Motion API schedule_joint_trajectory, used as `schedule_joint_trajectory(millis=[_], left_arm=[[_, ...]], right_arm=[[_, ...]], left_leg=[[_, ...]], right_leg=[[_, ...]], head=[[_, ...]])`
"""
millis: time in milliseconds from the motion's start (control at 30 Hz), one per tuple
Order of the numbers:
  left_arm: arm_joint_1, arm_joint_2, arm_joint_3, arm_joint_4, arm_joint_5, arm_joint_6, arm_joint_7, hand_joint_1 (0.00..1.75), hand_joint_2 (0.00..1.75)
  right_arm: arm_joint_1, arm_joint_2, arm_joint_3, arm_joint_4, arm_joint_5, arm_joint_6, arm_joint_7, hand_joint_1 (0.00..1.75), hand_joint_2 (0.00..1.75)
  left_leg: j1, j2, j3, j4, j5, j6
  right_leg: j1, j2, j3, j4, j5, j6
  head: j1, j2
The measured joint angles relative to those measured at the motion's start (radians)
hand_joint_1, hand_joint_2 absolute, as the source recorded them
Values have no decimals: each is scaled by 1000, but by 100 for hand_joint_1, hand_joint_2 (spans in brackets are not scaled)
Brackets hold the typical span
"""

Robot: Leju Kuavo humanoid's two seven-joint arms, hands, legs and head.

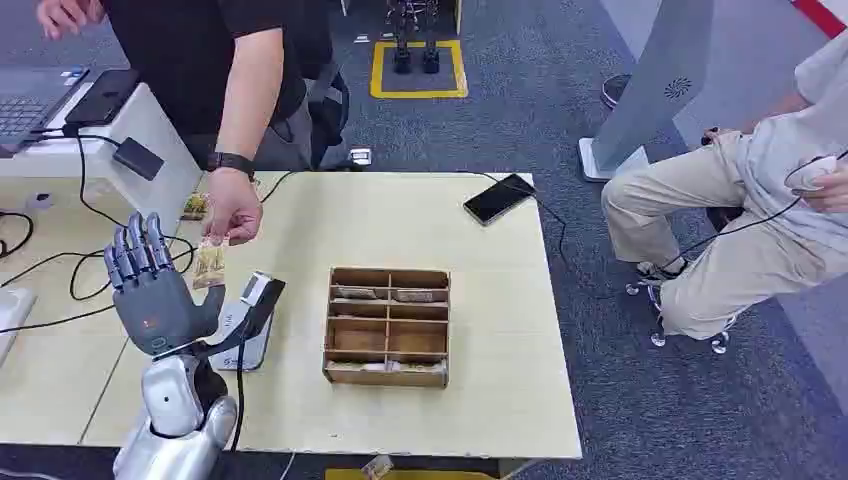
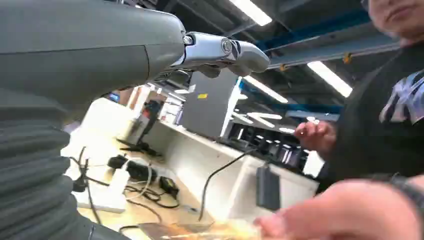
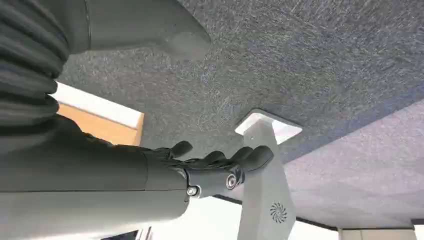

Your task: Pass the card to the sensor for recognition and then transmit it.

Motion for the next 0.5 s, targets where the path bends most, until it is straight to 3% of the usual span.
schedule_joint_trajectory(millis=[33, 67, 100, 200, 367, 500], left_arm=[[3, -8, 5, -12, 0, 0, -8, 0, 175], [6, -14, 6, -20, 0, 0, -12, 42, 175], [8, -18, 7, -28, 0, 0, -13, 175, 175], [13, -31, 17, -46, 1, 0, -34, 175, 175], [30, -75, 57, -96, 6, 0, -160, 175, 175], [37, -112, 101, -116, 6, 0, -227, 175, 175]], right_arm=[[0, 0, 0, 0, 0, 0, 0, 0, 175], [0, 0, 0, 0, 0, 0, -1, 0, 175], [0, 0, 0, 0, 0, 0, -2, 0, 175], [-1, 0, 0, 0, 0, 0, -3, 0, 175], [-1, 0, 0, 2, -5, 0, -11, 0, 175], [-1, 0, 0, 5, -11, 0, -15, 0, 175]], left_leg=[[0, 0, 0, 0, 0, 0], [0, 0, 0, 0, 0, 0], [0, 0, 0, 0, 0, 0], [0, 0, 0, 0, 0, 0], [0, 0, 0, 0, 0, 0], [0, 0, 0, 0, 0, 0]], right_leg=[[0, 0, 0, 0, 0, 0], [0, 0, 0, 0, 0, 0], [0, 0, 0, 0, 0, 0], [0, 0, 0, 0, 0, 0], [0, 0, 0, 0, 0, 0], [0, 0, 0, 0, 0, 0]], head=[[0, 0], [0, 0], [0, 0], [0, 0], [0, 0], [0, 0]])
